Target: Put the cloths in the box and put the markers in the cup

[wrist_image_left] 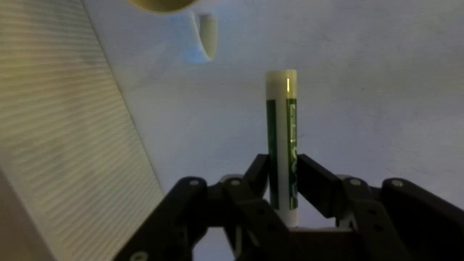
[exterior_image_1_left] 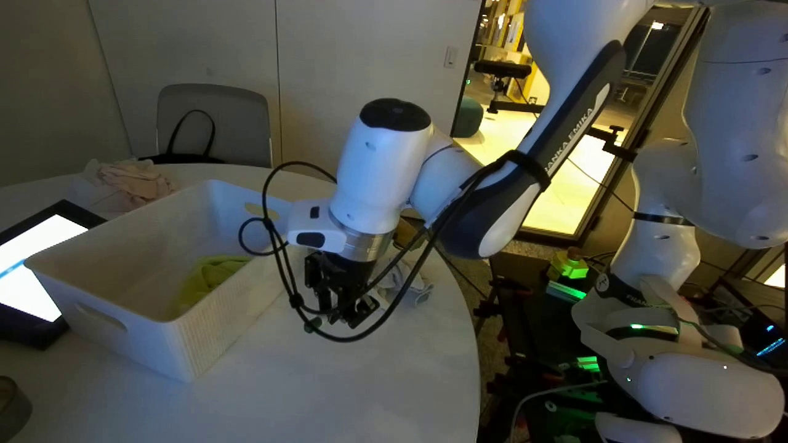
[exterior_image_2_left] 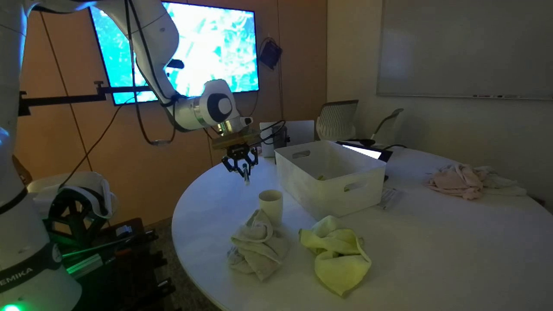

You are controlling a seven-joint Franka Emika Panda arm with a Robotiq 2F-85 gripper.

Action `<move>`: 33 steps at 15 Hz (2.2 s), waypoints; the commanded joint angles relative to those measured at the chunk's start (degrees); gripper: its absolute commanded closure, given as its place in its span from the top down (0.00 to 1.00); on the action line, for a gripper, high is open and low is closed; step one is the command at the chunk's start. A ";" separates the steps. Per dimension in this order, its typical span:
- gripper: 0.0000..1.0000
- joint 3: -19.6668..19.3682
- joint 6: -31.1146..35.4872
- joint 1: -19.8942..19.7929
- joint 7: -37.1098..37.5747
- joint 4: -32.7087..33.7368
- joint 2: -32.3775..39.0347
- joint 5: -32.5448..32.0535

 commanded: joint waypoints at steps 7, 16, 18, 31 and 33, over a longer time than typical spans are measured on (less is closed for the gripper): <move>0.08 -7.78 15.52 -1.31 14.55 -9.82 -6.64 -1.48; 0.08 -13.81 24.99 -1.95 19.50 -10.34 -3.91 -3.45; 0.08 -13.10 27.71 -3.57 18.09 -10.34 -1.95 -2.34; 0.41 -2.67 37.48 -18.03 11.31 -9.38 6.77 -1.40; 0.59 -1.65 37.73 -19.64 11.17 -9.77 6.50 -1.89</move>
